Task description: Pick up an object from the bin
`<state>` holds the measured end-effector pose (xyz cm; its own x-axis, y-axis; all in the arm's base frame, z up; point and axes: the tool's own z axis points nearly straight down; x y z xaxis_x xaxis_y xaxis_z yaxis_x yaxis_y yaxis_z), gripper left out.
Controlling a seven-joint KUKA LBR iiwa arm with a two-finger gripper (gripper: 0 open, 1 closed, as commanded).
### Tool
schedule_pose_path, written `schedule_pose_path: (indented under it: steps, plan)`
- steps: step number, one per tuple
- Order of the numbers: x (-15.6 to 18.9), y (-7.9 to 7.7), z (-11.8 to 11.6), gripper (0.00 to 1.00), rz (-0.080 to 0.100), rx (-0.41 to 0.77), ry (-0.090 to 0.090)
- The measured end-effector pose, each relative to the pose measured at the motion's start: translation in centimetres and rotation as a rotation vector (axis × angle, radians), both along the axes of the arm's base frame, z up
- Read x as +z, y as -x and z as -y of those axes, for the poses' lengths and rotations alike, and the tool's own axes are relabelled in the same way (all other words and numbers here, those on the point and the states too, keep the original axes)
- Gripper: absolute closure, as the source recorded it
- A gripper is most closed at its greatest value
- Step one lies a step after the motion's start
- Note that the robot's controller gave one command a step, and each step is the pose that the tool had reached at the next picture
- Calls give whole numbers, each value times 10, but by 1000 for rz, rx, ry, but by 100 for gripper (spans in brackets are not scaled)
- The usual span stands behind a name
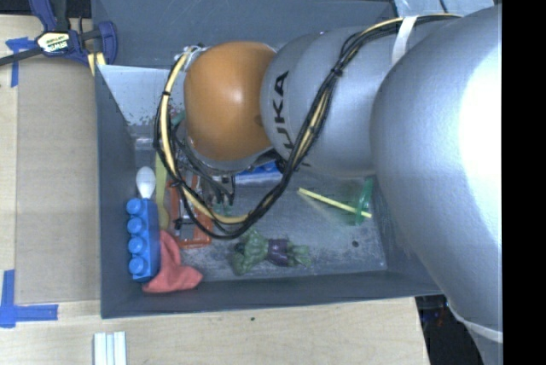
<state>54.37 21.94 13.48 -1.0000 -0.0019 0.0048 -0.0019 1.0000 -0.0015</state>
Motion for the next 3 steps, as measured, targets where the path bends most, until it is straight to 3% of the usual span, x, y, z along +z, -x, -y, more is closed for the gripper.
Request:
schedule_pose_path:
  steps: [1,2,3]
  plan:
    - [4,-2,0,0,7,-2,-2]
    - [-22,2,56,0,7,-17,-4]
    - [-57,-25,113,0,18,42,-6]
